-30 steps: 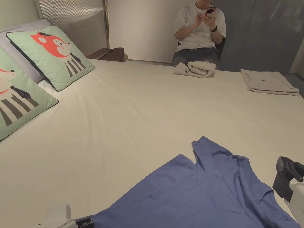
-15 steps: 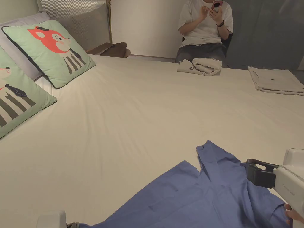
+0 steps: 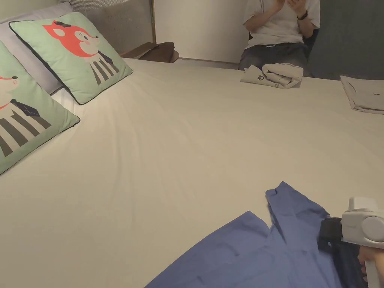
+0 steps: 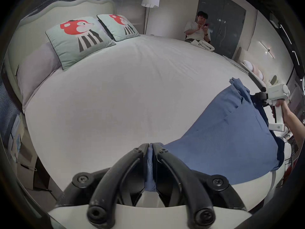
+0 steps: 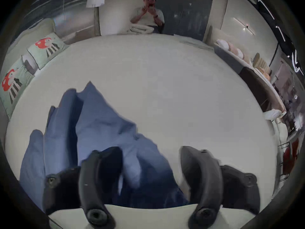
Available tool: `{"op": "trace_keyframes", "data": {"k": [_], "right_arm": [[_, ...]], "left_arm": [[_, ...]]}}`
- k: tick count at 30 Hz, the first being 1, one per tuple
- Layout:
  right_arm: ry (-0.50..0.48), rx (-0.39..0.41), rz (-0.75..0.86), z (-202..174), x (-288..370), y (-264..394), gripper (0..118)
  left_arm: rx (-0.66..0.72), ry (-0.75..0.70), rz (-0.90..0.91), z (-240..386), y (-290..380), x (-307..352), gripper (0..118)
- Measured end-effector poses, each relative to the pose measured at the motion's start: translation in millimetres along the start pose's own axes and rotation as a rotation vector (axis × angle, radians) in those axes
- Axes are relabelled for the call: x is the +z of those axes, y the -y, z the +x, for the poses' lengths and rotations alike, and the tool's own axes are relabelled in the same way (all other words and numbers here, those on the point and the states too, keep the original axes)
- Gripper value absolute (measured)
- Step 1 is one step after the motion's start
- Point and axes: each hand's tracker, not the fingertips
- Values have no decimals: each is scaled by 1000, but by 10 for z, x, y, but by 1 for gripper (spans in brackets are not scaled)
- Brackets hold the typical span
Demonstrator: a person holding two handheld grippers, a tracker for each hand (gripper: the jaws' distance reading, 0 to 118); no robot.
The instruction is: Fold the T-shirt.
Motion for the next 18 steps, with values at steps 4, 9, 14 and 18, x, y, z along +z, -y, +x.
{"op": "trace_keyframes", "data": {"k": [4, 9, 14, 18], "right_arm": [[-57, -16, 92, 61, 222, 84, 1], [-106, -12, 296, 218, 861, 131, 1], [-114, -37, 518, 445, 1812, 371, 1], [-98, -117, 692, 572, 2512, 697, 1]], "left_arm": [[0, 1, 2, -2, -24, 17, 3], [20, 15, 56, -12, -121, 175, 3], [38, 61, 151, 11, -251, 418, 3], [36, 85, 240, 81, -344, 619, 3]]}}
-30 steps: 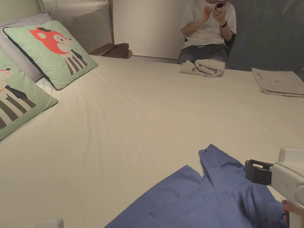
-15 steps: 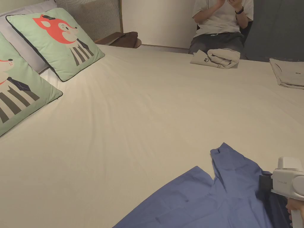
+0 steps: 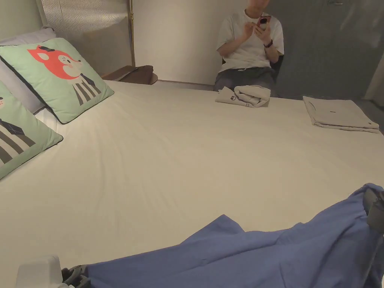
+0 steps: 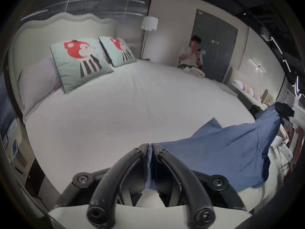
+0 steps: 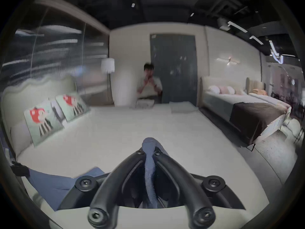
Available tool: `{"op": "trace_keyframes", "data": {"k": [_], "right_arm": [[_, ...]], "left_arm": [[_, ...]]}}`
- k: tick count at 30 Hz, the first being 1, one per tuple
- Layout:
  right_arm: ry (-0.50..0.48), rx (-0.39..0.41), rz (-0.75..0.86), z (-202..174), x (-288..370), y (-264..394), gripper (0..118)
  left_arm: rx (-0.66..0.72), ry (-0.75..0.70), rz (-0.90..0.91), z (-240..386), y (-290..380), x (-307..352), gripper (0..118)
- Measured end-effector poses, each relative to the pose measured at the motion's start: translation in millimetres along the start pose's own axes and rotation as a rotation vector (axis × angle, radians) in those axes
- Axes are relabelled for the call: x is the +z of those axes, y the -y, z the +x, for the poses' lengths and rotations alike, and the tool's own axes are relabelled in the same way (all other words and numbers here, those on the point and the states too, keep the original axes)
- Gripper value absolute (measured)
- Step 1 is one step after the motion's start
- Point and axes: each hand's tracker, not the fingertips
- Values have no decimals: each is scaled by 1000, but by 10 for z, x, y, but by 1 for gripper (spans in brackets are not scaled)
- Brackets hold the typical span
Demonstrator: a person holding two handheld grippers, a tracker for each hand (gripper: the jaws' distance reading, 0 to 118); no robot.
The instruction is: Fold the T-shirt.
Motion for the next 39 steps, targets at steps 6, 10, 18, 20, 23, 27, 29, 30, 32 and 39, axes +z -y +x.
{"op": "trace_keyframes", "data": {"k": [6, 10, 18, 20, 23, 27, 29, 30, 32, 39], "right_arm": [[86, -69, 219, 24, 1121, -140, 1], [128, -104, 316, 38, 1640, -245, 1], [141, -69, 435, 5, 2021, -863, 1], [124, -82, 482, -32, 2037, -1052, 1], [126, -63, 513, -22, 1960, -1359, 1], [113, -61, 523, 42, 1704, -1748, 1], [115, -61, 520, 130, 1512, -1905, 1], [116, -59, 520, 125, 1410, -1991, 1], [115, -50, 514, 113, 1188, -2164, 1], [102, 1, 491, 10, 349, -2644, 1]], "left_arm": [[29, 52, 163, 155, -251, 306, 3], [44, 100, 272, 231, -492, 574, 3], [-14, 195, 458, 510, -1297, 985, 3], [-24, 206, 477, 597, -1551, 1053, 3], [-22, 231, 514, 696, -1935, 1104, 3], [-7, 227, 549, 762, -2433, 1049, 3], [3, 229, 560, 785, -2666, 1006, 3], [-1, 227, 562, 795, -2793, 956, 3], [-17, 212, 567, 837, -3027, 863, 3], [0, 170, 572, 922, -3711, 444, 3]]}}
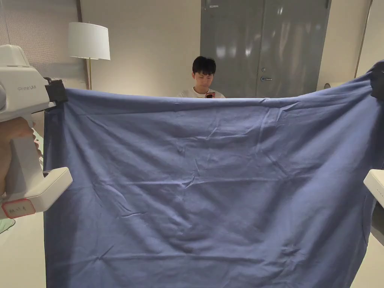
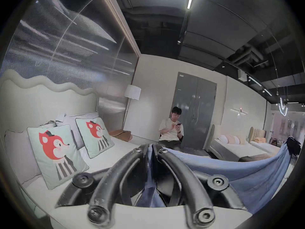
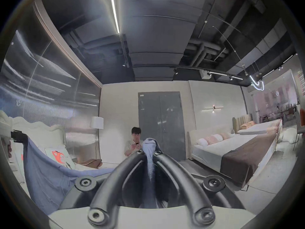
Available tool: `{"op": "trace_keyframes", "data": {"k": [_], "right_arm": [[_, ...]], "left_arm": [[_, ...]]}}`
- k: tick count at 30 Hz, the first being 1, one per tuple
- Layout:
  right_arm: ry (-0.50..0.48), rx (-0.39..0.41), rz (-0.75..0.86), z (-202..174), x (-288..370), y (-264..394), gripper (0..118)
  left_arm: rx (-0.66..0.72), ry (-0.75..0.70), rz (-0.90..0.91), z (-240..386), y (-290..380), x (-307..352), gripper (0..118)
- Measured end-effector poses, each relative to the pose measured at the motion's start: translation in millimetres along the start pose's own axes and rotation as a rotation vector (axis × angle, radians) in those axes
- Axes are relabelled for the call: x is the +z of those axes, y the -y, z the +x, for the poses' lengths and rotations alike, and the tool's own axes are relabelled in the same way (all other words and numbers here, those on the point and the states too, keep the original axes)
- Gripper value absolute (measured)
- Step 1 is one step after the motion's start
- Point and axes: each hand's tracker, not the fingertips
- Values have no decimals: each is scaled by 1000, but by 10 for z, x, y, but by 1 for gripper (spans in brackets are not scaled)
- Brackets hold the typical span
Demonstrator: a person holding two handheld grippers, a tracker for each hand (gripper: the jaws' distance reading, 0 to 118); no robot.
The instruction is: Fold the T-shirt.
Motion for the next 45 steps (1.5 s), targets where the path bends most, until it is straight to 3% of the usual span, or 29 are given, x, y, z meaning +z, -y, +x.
{"op": "trace_keyframes", "data": {"k": [10, 13, 16, 23, 34, 35, 45], "right_arm": [[-3, 45, -8, -230, -1224, 128, 1], [17, 116, 7, -304, -1540, 145, 1], [25, 138, 19, -418, -1794, 141, 1], [54, 151, 2, -466, -2121, 389, 1], [60, 164, -123, -392, -1912, 1023, 1], [56, 163, -134, -368, -1860, 1061, 1], [13, 188, -297, -84, -809, 1693, 1]], "left_arm": [[-1, -70, 36, -32, -316, -1086, 3], [3, -82, 38, -11, -373, -1386, 3], [-7, -100, 50, 29, -397, -1660, 3], [-7, -114, 42, 24, -175, -1837, 3], [-8, -123, -81, -168, 485, -1543, 3], [-16, -124, -91, -162, 525, -1779, 3], [-92, -100, -208, -317, 1205, -1011, 3]]}}
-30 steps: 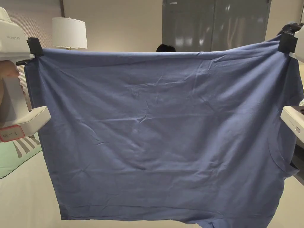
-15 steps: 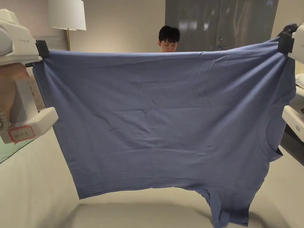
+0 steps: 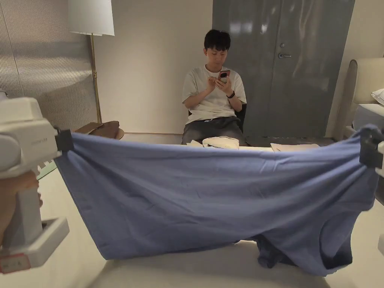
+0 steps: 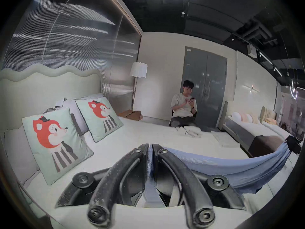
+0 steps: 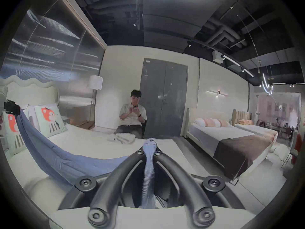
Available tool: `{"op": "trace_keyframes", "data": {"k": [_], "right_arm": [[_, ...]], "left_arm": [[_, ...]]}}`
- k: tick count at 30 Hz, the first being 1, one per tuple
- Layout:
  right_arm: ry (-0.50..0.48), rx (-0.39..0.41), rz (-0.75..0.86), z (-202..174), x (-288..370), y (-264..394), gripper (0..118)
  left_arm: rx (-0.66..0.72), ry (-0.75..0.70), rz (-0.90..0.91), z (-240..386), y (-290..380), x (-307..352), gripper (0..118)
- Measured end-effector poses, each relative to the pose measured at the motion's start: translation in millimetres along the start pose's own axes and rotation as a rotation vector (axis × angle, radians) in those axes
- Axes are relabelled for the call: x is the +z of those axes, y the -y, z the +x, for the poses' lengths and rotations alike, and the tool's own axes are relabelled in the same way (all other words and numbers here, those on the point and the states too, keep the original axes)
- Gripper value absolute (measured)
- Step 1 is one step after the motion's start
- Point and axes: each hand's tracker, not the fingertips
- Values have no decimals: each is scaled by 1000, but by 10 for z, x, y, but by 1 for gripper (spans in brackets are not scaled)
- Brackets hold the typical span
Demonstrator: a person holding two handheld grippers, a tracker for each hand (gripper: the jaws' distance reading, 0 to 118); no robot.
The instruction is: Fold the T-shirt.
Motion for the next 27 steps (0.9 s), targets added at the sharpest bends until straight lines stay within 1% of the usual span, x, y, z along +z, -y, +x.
{"op": "trace_keyframes", "data": {"k": [6, 8, 10, 12, 15, 19, 21, 22, 24, 25, 26, 27], "right_arm": [[-47, -2, -98, 8, 741, 503, 1], [-55, -16, -139, 21, 978, 666, 1], [-94, -37, -187, 46, 1228, 856, 1], [-106, -32, -222, 37, 1485, 1035, 1], [-112, -1, -277, 12, 1864, 1300, 1], [-125, -58, -400, -4, 2342, 1668, 1], [-121, -57, -457, 29, 2523, 1887, 1], [-123, -40, -486, 19, 2614, 1985, 1], [-118, -64, -540, 7, 2768, 2146, 1], [-131, -79, -574, -5, 2829, 2190, 1], [-125, -91, -594, -16, 2883, 2263, 1], [-124, -85, -608, -38, 2929, 2344, 1]], "left_arm": [[-19, 10, -100, -134, 597, 470, 3], [-20, 13, -139, -188, 806, 633, 3], [-34, 10, -166, -252, 1035, 838, 3], [-56, 0, -198, -314, 1272, 1024, 3], [-60, -11, -277, -458, 1674, 1341, 3], [-64, -40, -405, -670, 2235, 1735, 3], [-67, -43, -461, -766, 2458, 1867, 3], [-53, -50, -498, -830, 2570, 1958, 3], [-33, -54, -548, -908, 2732, 2057, 3], [-29, -57, -574, -940, 2811, 2100, 3], [-41, -57, -586, -977, 2881, 2158, 3], [-44, -62, -595, -997, 2945, 2196, 3]]}}
